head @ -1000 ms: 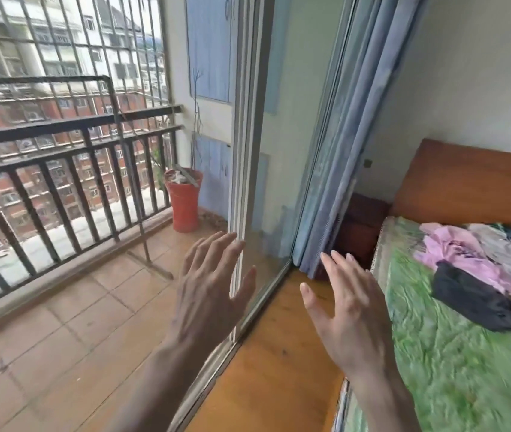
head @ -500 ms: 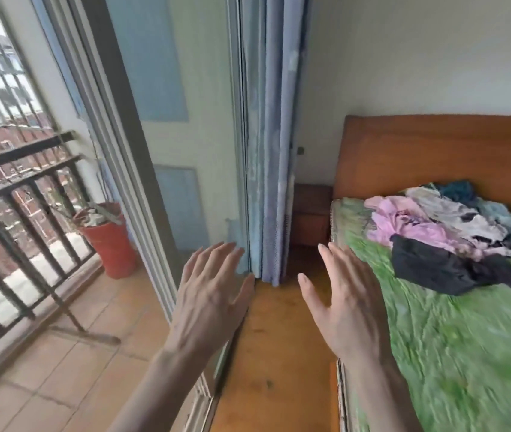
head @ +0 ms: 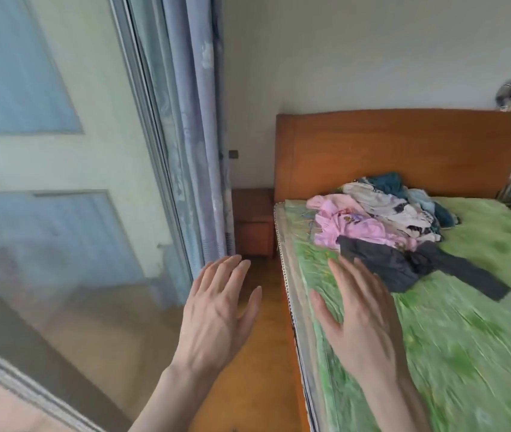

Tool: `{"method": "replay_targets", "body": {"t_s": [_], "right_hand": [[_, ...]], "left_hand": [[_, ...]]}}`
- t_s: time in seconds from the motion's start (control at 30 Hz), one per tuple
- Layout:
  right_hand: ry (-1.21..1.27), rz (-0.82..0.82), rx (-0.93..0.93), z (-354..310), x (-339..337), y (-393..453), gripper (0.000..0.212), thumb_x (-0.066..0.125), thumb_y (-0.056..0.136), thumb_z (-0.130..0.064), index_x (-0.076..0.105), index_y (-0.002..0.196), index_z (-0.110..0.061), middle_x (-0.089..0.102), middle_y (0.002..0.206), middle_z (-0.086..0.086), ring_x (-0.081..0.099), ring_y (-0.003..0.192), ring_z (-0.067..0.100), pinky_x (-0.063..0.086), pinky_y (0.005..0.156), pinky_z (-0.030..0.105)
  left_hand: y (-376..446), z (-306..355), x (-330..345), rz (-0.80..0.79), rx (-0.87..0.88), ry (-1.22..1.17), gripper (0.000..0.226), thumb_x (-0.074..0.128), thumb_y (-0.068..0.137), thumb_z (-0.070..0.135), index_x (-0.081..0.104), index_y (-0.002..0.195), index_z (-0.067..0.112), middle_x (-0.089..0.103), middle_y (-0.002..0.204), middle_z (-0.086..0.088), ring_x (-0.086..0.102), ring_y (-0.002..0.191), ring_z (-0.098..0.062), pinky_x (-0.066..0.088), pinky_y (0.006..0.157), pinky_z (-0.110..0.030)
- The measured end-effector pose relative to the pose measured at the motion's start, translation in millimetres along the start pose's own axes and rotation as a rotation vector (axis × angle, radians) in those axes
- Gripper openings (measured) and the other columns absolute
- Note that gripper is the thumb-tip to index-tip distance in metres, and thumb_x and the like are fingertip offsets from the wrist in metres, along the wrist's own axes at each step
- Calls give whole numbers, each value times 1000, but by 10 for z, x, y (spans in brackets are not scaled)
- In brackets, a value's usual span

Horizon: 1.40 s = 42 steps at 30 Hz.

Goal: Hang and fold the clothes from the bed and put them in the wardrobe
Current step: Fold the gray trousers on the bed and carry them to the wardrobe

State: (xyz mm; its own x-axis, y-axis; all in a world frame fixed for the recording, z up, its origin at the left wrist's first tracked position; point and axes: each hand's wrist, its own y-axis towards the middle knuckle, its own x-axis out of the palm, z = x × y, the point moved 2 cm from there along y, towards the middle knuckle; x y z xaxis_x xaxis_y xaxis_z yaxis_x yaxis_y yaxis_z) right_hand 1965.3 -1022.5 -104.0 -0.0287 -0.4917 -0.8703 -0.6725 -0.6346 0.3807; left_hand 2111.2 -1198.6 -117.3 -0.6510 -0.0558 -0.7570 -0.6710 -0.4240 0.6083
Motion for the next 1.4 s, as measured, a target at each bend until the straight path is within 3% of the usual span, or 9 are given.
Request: {"method": "replay_targets", "body": {"t_s": [0.13, 0.43, 0.53, 0.67, 0.87, 1.0, 1.4], "right_hand": [[-36, -6, 64, 265, 236, 418, 68, 37, 105, -63, 39, 160, -23, 36, 167, -5, 29, 156, 17, 25, 127, 42], [-113, 97, 240, 682, 694, 1685, 70, 41, 102, -60, 49, 154, -15, 52, 157, 3, 46, 147, 23, 40, 119, 48], [-142, 131, 284, 786, 822, 2129, 75, 34, 101, -64, 51, 153, -13, 53, 156, 6, 49, 144, 24, 41, 119, 48], [-206, 153, 332, 997, 1004, 2541, 71, 38, 102, -62, 50, 153, -14, 53, 155, 4, 49, 143, 23, 38, 121, 43], [-256, 130, 475, 1323, 1239, 2848, 71, 41, 102, -61, 51, 152, -12, 53, 155, 5, 47, 145, 23, 34, 121, 41], [-255, 123, 549, 1593, 1475, 3072, 67, 48, 101, -55, 55, 148, -8, 57, 150, 9, 52, 141, 28, 42, 117, 48], [-125, 47, 798, 2845, 2547, 3977, 65, 50, 99, -52, 58, 146, -7, 59, 148, 13, 54, 139, 34, 44, 114, 53]], "left_hand": [[504, -145, 498, -19, 46, -71, 44, 59, 103, 40, 65, 137, 12, 65, 139, -3, 59, 132, -26, 49, 111, -45], [2018, -544, 1626, -37, 187, -224, 45, 56, 104, 42, 63, 139, 14, 63, 140, -2, 57, 134, -26, 45, 113, -43], [2515, -656, 1966, -45, 249, -265, 46, 52, 105, 43, 62, 139, 14, 63, 140, -3, 57, 133, -28, 46, 112, -44], [3046, -730, 2436, -73, 337, -295, 44, 56, 105, 40, 63, 137, 12, 64, 139, -5, 59, 130, -30, 49, 108, -46], [3517, -687, 3166, -167, 408, -369, 41, 58, 104, 39, 64, 134, 11, 65, 135, -5, 62, 123, -31, 51, 101, -48], [3766, -602, 3697, -239, 433, -375, 41, 57, 103, 39, 65, 133, 12, 65, 134, -5, 63, 118, -31, 52, 98, -47], [4579, -415, 5596, -410, 549, -400, 43, 54, 104, 38, 65, 134, 9, 66, 135, -7, 61, 126, -32, 51, 100, -50]]}}
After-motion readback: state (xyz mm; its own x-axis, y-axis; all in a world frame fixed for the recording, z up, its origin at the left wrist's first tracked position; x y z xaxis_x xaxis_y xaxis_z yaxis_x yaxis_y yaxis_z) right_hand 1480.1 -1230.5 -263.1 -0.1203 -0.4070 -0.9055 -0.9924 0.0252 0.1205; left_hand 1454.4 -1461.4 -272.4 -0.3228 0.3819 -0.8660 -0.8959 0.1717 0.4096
